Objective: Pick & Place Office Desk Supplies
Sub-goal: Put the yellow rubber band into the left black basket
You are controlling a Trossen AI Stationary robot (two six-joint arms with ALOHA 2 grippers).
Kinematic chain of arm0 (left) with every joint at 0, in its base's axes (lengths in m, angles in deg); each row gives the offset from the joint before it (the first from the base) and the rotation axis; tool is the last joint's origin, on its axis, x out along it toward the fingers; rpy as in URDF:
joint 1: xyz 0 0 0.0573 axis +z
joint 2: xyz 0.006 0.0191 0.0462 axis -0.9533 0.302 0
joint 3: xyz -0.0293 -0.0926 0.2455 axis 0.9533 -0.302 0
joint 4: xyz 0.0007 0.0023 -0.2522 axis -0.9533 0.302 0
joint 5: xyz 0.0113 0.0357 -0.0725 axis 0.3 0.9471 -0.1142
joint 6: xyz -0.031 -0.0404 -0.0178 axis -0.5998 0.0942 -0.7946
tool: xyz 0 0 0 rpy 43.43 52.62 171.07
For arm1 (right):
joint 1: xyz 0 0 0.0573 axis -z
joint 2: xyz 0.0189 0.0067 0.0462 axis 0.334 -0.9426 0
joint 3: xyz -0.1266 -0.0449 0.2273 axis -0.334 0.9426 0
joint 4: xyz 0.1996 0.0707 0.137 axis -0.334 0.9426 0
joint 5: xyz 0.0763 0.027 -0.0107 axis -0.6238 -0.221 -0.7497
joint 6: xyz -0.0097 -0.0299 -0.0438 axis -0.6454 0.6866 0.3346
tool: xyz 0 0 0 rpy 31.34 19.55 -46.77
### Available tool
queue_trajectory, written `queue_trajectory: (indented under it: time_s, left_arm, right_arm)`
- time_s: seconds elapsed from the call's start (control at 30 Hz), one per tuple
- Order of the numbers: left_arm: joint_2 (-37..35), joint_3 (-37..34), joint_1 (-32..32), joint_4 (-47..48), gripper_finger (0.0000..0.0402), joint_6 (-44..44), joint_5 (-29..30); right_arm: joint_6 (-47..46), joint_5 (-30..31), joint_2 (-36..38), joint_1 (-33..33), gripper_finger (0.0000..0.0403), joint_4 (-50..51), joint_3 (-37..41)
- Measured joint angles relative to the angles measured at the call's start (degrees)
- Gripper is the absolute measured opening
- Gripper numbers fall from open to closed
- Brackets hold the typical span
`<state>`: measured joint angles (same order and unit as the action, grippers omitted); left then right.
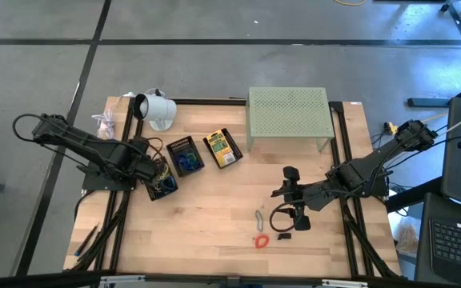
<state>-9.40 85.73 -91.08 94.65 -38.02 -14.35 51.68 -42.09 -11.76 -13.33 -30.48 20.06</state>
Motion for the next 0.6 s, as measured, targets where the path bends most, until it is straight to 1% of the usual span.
queue_trajectory:
  time_s: [0.17, 0.3, 0.47, 0.6]
  left_arm:
    - [0.00, 0.00, -0.02, 0.51, 0.0003, -0.73, 1.36]
    - [0.00, 0.00, 0.00, 0.47, 0.0003, -1.87, 3.48]
    - [0.24, 0.00, 0.00, -4.41, 0.0004, 0.57, 0.43]
    - [1.80, 0.00, -0.02, -8.65, 0.0004, 3.50, -0.03]
  right_arm:
    - [0.00, 0.05, 0.00, 0.00, 0.0214, 0.02, 0.00]
    - [0.48, 2.69, 0.00, 0.00, 0.0214, 0.29, 0.02]
    - [0.46, 4.29, 0.00, 0.02, 0.0214, 1.64, 0.04]
    - [0.46, 4.32, 0.00, 0.02, 0.0214, 1.70, 0.04]
